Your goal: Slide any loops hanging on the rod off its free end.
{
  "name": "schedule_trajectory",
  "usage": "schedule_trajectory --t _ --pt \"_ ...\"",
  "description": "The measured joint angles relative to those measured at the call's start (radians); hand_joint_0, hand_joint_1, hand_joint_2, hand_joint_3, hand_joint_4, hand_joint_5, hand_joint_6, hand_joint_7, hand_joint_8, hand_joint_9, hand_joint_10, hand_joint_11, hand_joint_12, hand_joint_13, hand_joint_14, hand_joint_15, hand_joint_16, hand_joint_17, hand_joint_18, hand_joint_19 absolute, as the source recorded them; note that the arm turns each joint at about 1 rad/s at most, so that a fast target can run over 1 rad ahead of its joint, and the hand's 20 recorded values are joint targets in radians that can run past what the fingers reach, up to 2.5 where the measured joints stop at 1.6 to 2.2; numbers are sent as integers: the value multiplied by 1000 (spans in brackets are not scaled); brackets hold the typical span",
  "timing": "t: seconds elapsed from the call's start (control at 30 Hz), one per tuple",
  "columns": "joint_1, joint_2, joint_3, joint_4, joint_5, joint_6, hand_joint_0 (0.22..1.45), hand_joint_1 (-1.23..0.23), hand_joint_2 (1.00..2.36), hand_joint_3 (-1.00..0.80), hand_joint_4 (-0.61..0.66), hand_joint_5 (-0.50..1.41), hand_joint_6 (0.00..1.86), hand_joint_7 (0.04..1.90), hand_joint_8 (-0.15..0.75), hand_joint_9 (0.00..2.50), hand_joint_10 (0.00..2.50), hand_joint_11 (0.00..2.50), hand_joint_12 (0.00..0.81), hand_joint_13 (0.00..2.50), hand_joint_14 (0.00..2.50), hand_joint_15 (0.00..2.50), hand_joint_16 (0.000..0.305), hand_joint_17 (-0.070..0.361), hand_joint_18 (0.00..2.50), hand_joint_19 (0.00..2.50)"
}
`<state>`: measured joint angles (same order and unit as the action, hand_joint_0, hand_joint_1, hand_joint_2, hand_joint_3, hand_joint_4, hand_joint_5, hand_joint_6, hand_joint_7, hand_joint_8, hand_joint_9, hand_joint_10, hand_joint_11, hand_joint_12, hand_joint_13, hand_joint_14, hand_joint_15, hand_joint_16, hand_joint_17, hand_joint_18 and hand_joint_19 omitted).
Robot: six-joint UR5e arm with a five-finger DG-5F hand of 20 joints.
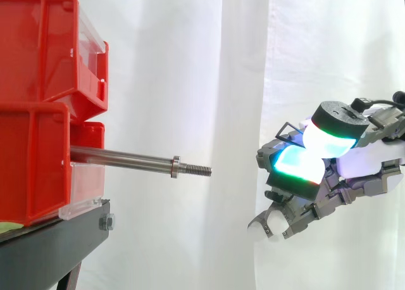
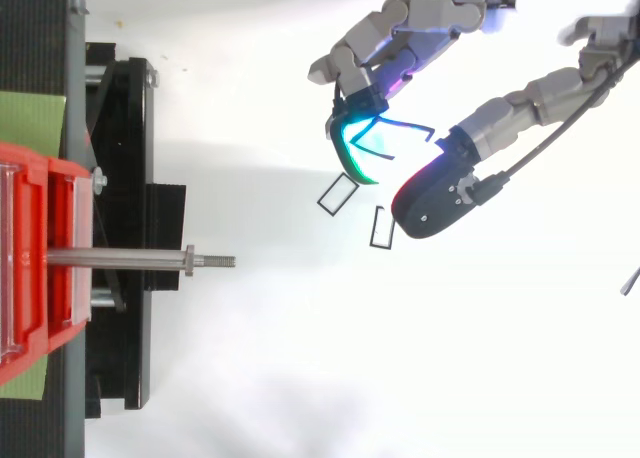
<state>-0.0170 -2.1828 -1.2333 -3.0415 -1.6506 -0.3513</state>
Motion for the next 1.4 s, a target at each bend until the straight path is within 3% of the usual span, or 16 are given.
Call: schedule_trajectory --t 0.27,1.4 --pt "0 0 0 0 0 0 647 -646 1012 -335 137 -235 837 1327 315 686 0 23 262 328 0 0 39 89 144 0" --pt "0 0 0 0 0 0 643 -617 1013 -320 169 -240 844 1350 316 690 0 80 263 346 0 0 39 88 144 0"
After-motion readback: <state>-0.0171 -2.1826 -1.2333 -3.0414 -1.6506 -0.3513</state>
